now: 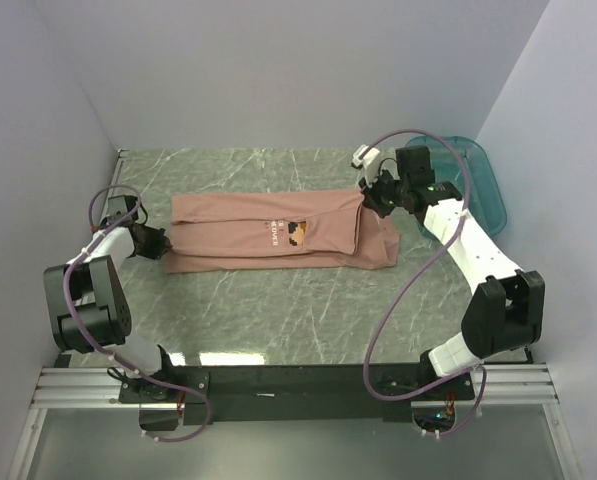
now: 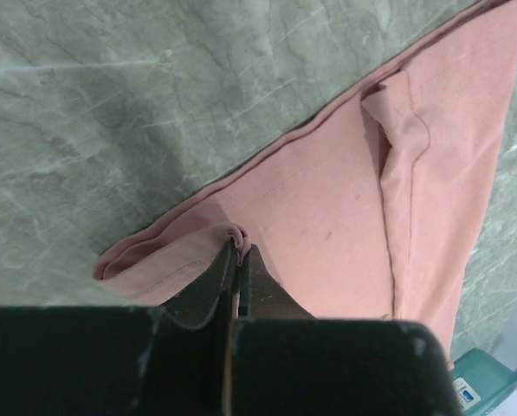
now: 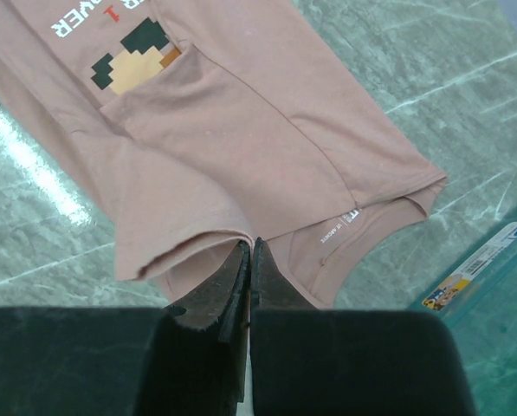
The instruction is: Fold and stack the t-shirts
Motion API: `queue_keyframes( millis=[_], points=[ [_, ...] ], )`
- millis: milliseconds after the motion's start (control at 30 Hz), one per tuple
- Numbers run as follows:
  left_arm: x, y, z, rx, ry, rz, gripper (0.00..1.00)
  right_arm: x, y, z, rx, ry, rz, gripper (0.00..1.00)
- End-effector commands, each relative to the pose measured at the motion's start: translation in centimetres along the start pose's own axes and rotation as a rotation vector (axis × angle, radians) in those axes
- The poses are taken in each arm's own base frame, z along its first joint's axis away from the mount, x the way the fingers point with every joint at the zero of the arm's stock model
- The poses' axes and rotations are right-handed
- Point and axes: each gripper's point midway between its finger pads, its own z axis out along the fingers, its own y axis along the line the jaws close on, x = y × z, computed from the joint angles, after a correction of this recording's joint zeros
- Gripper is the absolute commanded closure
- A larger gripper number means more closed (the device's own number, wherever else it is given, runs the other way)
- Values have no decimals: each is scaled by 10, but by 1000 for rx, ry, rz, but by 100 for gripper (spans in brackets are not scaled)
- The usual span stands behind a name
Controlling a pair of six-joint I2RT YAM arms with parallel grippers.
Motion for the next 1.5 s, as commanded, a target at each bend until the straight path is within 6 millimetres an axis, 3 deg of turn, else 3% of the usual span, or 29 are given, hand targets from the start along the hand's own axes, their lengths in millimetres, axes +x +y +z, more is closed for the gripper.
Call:
queue_keyframes(
  millis=[0, 800, 1233, 1467],
  points=[
    [-13, -16, -1, 39, -31, 13, 100, -24, -21, -4, 64, -56, 15, 100],
    [-17, -24, 1, 43, -27, 42, 100, -28, -56, 28, 131, -58, 213, 100],
    [-18, -28, 4, 43, -21, 70, 100, -18, -87, 39, 222, -47, 346, 100],
    [-19, -31, 9, 43, -11, 84, 100, -10, -91, 54, 223, -17, 382, 100]
  ],
)
